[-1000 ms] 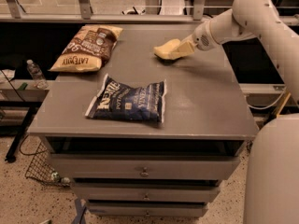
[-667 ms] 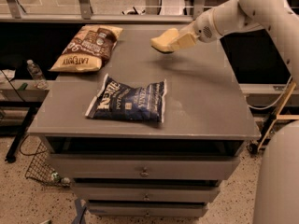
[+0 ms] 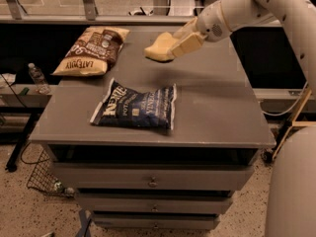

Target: Move sponge near blue chip bag

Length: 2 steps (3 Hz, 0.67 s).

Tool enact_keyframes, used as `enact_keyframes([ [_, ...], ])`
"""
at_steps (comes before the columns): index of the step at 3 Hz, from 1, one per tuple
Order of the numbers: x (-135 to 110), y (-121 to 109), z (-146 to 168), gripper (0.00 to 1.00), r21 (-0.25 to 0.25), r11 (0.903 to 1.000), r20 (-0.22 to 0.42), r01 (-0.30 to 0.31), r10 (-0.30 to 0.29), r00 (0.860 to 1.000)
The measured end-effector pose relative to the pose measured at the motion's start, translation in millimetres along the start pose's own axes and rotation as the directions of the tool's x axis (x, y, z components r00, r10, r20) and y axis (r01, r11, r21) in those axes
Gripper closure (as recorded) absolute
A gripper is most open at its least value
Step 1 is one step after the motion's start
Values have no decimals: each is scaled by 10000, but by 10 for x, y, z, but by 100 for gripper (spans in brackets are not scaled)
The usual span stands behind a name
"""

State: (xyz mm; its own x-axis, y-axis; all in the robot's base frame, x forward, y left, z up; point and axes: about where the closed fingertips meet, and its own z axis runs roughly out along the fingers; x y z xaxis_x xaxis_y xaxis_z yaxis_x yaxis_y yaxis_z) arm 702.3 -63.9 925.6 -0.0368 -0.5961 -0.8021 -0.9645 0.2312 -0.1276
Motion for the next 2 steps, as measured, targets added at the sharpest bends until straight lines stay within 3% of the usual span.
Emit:
enact_keyframes([
  [1,-6,375,22,100,-1542,9880,52,111,-105,9999],
  [2,-6,670,17,100,-2754,9613,145,77,-39,9999],
])
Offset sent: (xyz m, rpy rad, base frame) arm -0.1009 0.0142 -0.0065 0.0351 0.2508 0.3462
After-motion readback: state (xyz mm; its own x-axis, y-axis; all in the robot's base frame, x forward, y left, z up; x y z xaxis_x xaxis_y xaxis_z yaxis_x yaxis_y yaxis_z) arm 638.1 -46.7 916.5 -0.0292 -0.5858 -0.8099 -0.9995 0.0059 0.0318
